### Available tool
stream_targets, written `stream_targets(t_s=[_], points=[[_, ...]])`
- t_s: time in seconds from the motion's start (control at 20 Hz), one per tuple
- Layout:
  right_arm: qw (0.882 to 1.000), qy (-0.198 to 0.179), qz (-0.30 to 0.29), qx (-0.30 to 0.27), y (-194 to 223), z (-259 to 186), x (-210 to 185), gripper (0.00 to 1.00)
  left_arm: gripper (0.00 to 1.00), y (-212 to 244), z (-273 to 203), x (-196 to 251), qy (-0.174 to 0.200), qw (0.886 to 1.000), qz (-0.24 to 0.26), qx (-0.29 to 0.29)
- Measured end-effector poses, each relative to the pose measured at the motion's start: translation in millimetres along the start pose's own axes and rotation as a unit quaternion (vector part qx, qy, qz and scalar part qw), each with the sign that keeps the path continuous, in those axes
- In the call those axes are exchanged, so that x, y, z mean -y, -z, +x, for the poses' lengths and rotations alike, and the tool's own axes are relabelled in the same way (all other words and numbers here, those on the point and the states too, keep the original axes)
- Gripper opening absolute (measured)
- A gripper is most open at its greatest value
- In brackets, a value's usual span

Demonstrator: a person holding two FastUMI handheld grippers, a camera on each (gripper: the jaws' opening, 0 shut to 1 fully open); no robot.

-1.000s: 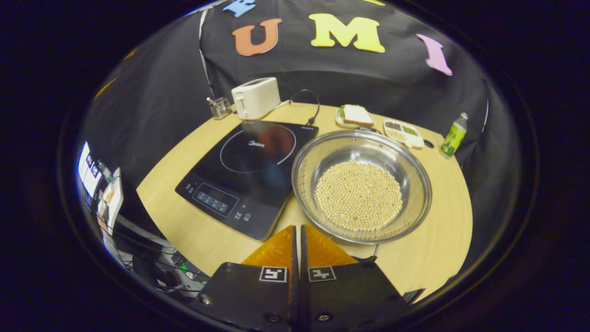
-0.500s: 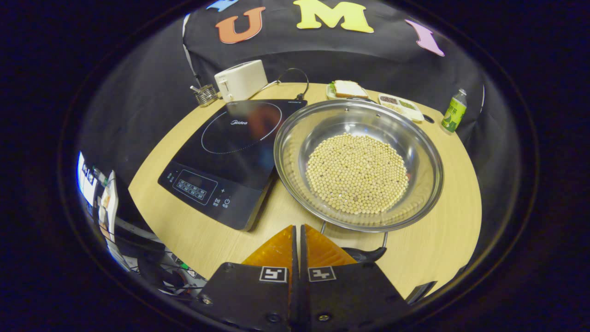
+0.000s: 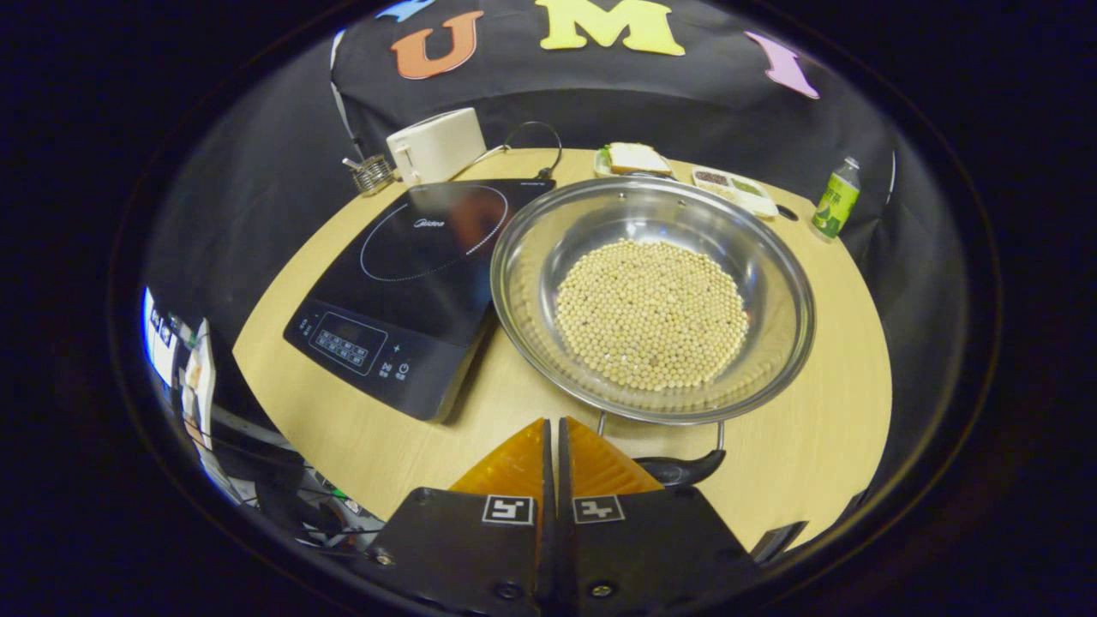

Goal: First push the handle of the pot to place it horizontally, then grasp the pot with both hands and set it on the induction cooktop.

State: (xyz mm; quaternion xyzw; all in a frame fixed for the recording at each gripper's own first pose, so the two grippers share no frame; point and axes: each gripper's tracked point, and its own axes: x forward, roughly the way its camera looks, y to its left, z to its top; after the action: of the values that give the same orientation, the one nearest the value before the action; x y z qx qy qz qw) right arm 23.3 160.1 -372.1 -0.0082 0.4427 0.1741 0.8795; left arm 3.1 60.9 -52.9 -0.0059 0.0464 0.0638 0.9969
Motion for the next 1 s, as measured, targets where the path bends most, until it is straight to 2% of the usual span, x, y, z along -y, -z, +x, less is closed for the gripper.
stream_targets(t_s=[0.1,0.2,0.25,0.3,0.5,0.55,0.6,0.65,0.7,1.0], points=[[1.0,0.006,0.002,-0.002,2,-1,9,0.04,0.96,0,3,3,0.002,1.0,-0.001,-0.002],[1.0,0.015,0.003,-0.003,3,-1,21,0.0,0.96,0,4,7,0.004,1.0,-0.002,-0.002],[1.0,0.018,0.006,-0.002,3,-2,26,0.04,0.96,1,5,8,0.006,1.0,-0.001,-0.002],[1.0,0.021,0.012,-0.003,3,-2,31,0.0,0.96,2,6,10,0.007,1.0,-0.001,-0.002],[0.999,0.037,0.018,-0.003,3,-3,55,0.0,0.96,1,11,15,0.009,1.0,0.0,-0.002],[0.999,0.041,0.018,-0.002,3,-4,61,0.04,0.96,0,12,15,0.01,1.0,-0.001,-0.002],[0.999,0.045,0.019,-0.003,4,-4,67,0.0,0.96,0,13,18,0.011,1.0,-0.002,-0.003],[0.999,0.048,0.022,-0.003,3,-5,73,0.04,0.96,-1,14,19,0.011,1.0,-0.001,-0.002],[0.998,0.051,0.024,-0.003,3,-5,78,0.0,0.96,0,16,21,0.012,1.0,0.0,-0.003],[0.997,0.07,0.023,-0.008,1,-5,114,0.0,0.96,-2,22,29,0.013,1.0,0.002,-0.005]])
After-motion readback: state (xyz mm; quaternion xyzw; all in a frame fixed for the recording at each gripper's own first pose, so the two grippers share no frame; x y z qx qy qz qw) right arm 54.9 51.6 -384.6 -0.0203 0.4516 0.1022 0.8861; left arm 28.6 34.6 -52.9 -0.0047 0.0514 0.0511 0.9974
